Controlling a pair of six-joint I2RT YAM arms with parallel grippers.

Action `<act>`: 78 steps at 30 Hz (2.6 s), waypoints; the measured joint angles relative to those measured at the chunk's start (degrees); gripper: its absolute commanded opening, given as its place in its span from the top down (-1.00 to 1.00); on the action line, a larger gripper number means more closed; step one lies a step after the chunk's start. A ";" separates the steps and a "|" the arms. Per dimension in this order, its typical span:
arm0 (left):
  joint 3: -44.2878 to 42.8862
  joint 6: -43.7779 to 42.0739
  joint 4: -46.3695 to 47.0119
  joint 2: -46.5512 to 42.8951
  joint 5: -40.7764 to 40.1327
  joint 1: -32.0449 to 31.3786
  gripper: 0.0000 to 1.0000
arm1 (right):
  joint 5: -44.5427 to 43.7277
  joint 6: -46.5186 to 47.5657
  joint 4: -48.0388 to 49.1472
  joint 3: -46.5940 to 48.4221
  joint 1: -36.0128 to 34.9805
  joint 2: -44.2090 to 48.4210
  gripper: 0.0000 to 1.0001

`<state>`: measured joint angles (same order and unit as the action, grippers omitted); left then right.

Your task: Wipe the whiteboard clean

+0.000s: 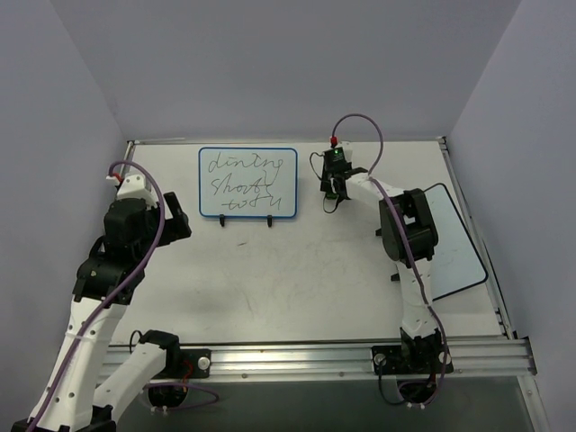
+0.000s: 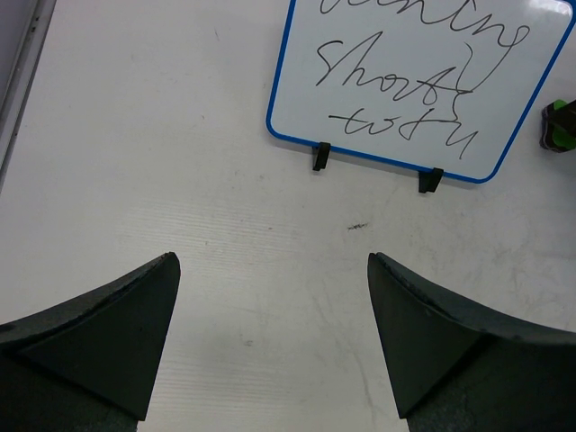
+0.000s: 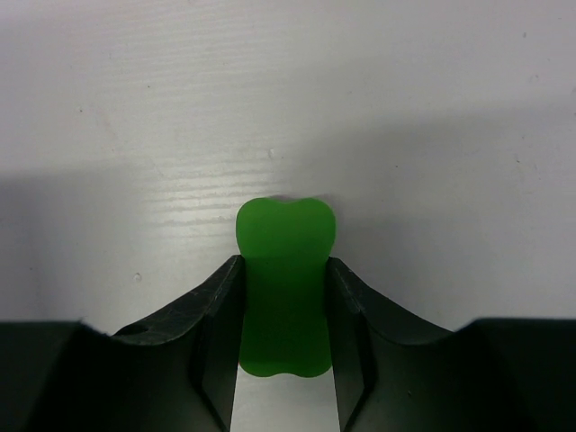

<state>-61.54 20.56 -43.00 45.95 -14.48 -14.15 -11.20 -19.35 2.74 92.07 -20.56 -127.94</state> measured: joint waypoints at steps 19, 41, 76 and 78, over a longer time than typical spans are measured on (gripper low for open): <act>-25.11 13.00 13.16 44.54 5.90 12.02 -0.99 | -4.81 -0.13 -0.87 -3.65 -9.99 17.81 0.86; -52.83 19.50 21.46 84.30 22.43 20.65 -0.75 | -8.57 0.94 -0.28 6.73 -20.48 10.03 0.88; -58.45 29.59 46.75 97.85 49.09 17.29 -0.67 | -10.88 5.73 3.58 21.00 -22.51 -3.61 0.90; -57.11 30.51 49.64 97.85 49.48 17.33 -0.65 | -11.13 6.14 3.54 22.38 -22.56 -4.59 0.90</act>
<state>-118.65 51.07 6.63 143.81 35.00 3.18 -22.33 -13.21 6.28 114.45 -43.11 -132.53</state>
